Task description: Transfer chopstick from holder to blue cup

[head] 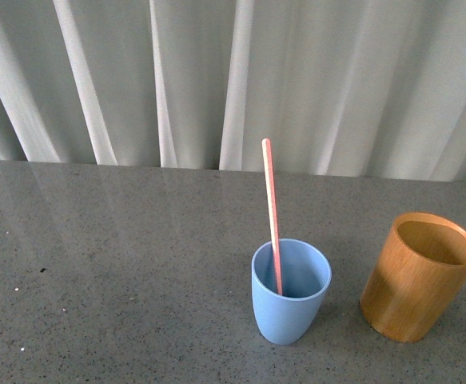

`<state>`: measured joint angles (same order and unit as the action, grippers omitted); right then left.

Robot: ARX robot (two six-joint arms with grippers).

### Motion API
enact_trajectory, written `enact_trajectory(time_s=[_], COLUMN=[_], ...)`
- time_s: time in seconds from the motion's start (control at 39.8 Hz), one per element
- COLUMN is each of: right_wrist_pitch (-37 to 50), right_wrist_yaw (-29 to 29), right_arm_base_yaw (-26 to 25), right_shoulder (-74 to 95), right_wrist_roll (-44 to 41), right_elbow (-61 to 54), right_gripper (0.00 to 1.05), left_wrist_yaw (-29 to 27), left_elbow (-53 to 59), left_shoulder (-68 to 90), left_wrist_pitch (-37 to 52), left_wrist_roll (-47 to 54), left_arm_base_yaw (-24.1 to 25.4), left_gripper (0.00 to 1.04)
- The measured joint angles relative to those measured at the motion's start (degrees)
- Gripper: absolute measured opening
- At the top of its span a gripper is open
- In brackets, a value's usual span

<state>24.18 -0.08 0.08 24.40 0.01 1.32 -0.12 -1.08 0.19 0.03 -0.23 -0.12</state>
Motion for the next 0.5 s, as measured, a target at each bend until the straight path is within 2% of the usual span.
enact_trajectory(time_s=[0.5], right_wrist_pitch=[-11.2], right_wrist_yaw=[0.0], right_arm_base_yaw=[0.0], right_shoulder=[-11.7], right_wrist_roll=[0.0], right_elbow=[0.0], right_gripper=[0.01], left_wrist_yaw=[0.0], left_elbow=[0.0], left_shoulder=[0.0], left_wrist_pitch=[0.0], left_wrist_roll=[0.0], left_arm_base_yaw=[0.0], left_gripper=[0.98])
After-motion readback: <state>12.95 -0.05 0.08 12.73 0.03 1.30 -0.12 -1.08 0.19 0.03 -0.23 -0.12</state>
